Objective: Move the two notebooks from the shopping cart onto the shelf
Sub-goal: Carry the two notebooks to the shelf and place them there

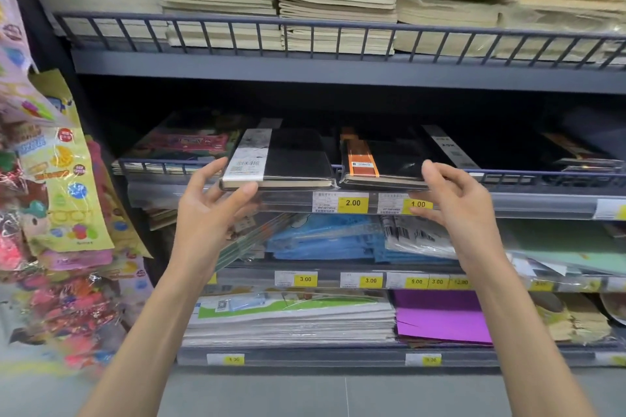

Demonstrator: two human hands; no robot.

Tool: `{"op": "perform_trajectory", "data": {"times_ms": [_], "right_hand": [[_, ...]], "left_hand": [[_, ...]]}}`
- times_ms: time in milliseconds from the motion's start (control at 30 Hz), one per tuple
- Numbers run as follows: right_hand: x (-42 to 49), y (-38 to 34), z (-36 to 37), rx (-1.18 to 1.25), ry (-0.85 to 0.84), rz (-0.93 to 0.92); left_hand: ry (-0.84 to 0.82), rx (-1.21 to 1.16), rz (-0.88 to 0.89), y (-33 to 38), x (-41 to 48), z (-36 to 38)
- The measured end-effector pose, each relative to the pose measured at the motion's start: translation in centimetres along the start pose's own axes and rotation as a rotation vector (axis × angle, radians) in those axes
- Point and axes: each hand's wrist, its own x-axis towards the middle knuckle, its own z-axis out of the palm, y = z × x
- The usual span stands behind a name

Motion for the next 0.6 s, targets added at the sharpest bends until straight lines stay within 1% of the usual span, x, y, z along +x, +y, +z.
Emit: {"op": "perform_trajectory", "data": {"times_ms": [133,300,433,600], "right_hand": [[-0.8,0.9,-0.8,-0.121,-0.040,-0.079],[-0.1,1.7,-1.0,-0.216,0.004,-0.181],[0.3,1.9,-0.8,-0.280,0.047,-0.251],[1.2,1.9,-0.2,-0.286,0.053,-0.270]], "left_hand": [[0.083,0.112,0.037,0.2,-0.7,0.7],[0.150,0.228,0.089,0.2,-0.9,1.2],[0.165,0.299,0.121,0.2,-0.5,1.4],[0.162,0.333,0.132,-0.6,0.9,1.4]]}}
